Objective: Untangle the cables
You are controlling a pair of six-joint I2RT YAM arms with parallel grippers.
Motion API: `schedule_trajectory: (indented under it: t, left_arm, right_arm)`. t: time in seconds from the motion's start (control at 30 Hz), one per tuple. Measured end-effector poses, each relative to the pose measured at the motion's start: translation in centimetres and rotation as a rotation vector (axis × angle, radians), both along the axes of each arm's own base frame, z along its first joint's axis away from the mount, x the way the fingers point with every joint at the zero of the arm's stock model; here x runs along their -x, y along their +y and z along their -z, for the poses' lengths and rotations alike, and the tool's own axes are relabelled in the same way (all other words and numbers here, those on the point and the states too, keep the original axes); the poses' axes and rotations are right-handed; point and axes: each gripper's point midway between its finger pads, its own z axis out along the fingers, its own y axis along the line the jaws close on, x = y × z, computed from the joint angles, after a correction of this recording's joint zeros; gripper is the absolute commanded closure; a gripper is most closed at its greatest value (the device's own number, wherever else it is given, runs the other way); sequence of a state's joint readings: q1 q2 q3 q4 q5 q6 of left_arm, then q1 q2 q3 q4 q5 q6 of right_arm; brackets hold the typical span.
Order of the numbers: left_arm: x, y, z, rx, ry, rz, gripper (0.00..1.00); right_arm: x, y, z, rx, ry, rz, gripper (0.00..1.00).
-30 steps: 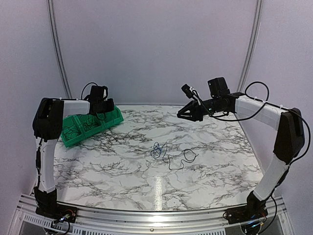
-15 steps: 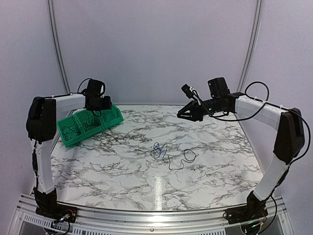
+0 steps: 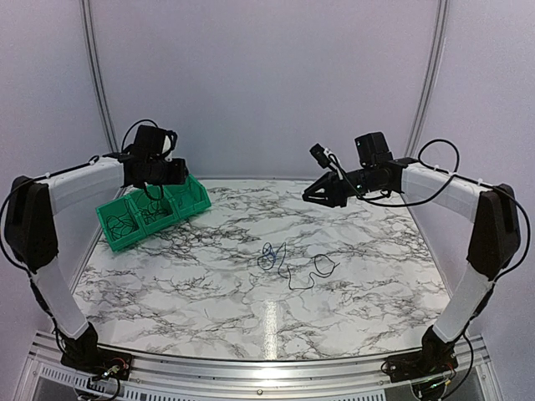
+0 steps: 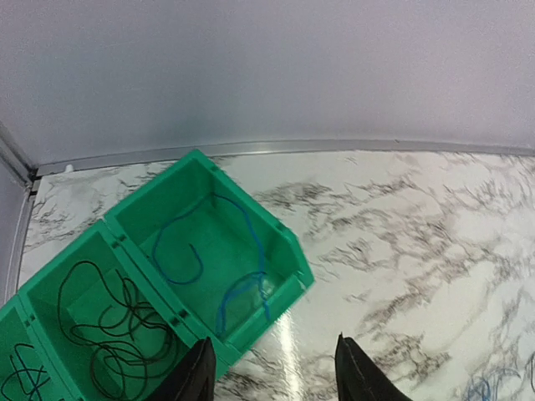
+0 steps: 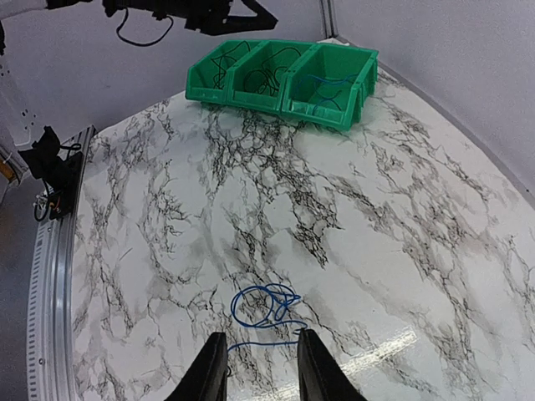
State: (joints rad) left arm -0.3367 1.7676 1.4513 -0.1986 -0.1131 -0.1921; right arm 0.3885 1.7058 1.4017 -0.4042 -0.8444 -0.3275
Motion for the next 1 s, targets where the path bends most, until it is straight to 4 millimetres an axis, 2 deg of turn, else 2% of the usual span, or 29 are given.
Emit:
schedule_trajectory:
  t: [0.07, 0.2, 0.3, 0.4, 0.6, 0.67, 0.73, 0.83, 1.0]
  left_arm:
    - [2.6, -3.3, -0.2, -0.019, -0.011, 0.092, 0.48]
    - [8.8, -11.8, -1.2, -0.037, -0.052, 0.341, 0.47]
    - [12.2, -15.9, -0.9, 0.018, -0.036, 0.45, 0.5]
    - [13.9, -17.3, 1.0, 0.086, 0.02, 0.461, 0.5]
    - [18.4, -17.5, 9.3, 0.106, 0.143, 0.407, 0.5]
    - [19.7, -17.4, 10.9, 0.101, 0.163, 0.393, 0.5]
    - [20.6, -17.7, 11.5, 0.102, 0.155, 0.383, 0.5]
    - [21.2, -18.7, 11.0, 0.116, 0.113, 0.385, 0.49]
    - [22.9, -21.9, 9.5, 0.142, 0.052, 0.46, 0.49]
  right_arm:
    - [-0.1, 0.1, 0.3, 0.002, 0.006, 0.0, 0.71]
    - [-0.7, 0.3, 2.3, 0.018, 0.046, 0.0, 0.71]
    - [-1.1, 0.5, 4.8, 0.041, 0.097, 0.001, 0.72]
    - [-1.3, 0.8, 7.7, 0.07, 0.156, -0.001, 0.7]
    - [-1.2, 0.9, 12.8, 0.154, 0.272, 0.008, 0.67]
    - [-0.9, 0.6, 13.6, 0.186, 0.285, 0.005, 0.65]
    - [-0.2, 0.0, 13.9, 0.227, 0.28, -0.006, 0.64]
    - [1.4, -1.2, 13.5, 0.285, 0.24, -0.025, 0.63]
    - [5.8, -3.1, 12.8, 0.373, 0.175, -0.087, 0.62]
